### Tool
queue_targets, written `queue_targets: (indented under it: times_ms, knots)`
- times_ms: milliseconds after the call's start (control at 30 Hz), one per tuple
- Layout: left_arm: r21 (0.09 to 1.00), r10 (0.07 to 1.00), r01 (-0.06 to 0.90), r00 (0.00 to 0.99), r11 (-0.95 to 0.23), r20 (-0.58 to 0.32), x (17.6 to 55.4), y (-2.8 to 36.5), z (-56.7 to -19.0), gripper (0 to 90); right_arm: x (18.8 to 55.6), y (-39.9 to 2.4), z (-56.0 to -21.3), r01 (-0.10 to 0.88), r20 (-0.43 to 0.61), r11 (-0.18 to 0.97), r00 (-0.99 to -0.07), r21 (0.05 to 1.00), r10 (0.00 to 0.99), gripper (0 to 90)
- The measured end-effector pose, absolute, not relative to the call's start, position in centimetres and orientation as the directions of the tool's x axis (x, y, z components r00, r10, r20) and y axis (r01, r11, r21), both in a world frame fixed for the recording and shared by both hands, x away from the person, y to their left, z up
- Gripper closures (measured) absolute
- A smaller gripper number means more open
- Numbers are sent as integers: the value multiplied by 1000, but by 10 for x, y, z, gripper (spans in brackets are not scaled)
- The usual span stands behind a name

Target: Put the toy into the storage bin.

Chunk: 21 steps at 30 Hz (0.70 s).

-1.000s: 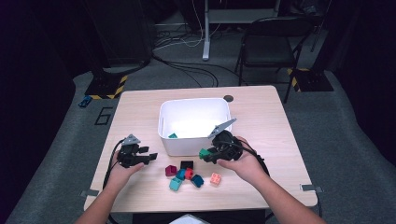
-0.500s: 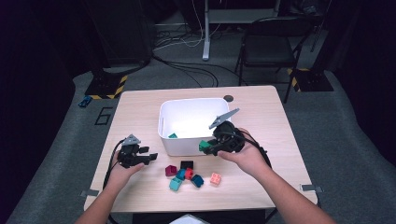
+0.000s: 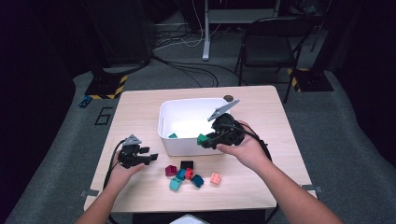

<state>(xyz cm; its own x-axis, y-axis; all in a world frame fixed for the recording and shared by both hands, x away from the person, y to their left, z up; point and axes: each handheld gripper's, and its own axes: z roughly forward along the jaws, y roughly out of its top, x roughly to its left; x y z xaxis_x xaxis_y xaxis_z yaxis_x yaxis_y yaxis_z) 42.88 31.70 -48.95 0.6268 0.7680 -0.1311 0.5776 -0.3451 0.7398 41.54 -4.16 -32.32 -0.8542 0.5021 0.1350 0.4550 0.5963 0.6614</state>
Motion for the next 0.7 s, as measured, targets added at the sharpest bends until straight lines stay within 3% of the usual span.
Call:
queue_targets:
  times_ms: [700]
  knots:
    - [743, 766, 580, 627, -334, -146, 429, 317, -490, 414, 458, -22, -313, 466, 112, 595, -838, 655, 534, 664]
